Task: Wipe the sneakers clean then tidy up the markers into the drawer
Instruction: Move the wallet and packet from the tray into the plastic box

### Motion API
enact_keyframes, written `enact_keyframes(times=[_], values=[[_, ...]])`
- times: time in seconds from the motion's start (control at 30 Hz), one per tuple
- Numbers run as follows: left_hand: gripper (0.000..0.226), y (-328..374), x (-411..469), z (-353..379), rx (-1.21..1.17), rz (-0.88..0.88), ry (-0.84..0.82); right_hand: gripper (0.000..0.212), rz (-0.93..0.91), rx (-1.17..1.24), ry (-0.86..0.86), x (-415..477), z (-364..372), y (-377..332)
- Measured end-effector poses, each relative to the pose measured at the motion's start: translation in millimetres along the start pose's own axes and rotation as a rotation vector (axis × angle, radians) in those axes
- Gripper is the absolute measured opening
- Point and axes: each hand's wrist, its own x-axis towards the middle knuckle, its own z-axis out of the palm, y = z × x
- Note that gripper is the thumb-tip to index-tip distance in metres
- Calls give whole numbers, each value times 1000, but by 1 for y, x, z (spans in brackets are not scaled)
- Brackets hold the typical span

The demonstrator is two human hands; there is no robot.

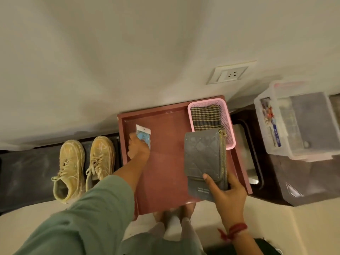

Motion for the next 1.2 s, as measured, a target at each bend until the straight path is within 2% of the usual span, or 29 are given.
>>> enact_keyframes(times=[0.07,0.13,0.23,0.3,0.37,0.47,0.6,0.73,0.87,0.97,1.03,1.1,1.2], values=[[33,5,-28,-17,-77,102,-60,32,-82,-101,11,-7,-11,-19],[26,15,-67,-37,-144,191,-106,36,-223,-306,34,-13,-26,-41],[25,34,-130,-58,-191,296,-181,53,-455,-655,74,-12,-57,-67],[23,50,-165,-65,-236,316,-236,62,-533,-762,89,-6,-85,-80],[19,67,-192,-65,-281,332,-275,59,-517,-720,140,3,-116,-92],[20,95,-220,-56,-358,335,-299,55,-425,-486,251,27,-164,-106],[17,131,-241,-35,-430,291,-299,55,-323,-308,290,97,-217,-96],[15,162,-251,-7,-465,271,-283,53,-185,-302,195,172,-234,-72],[17,178,-257,19,-495,212,-331,53,-4,-139,-26,215,-227,-41],[21,183,-261,32,-481,186,-347,54,6,-120,-165,231,-221,-23],[22,187,-264,36,-472,185,-342,57,-30,-267,-178,237,-217,-14],[23,186,-263,40,-429,201,-326,64,-118,-563,-162,241,-214,-9],[24,184,-263,44,-355,266,-317,70,-351,-1017,-201,237,-208,-4]])
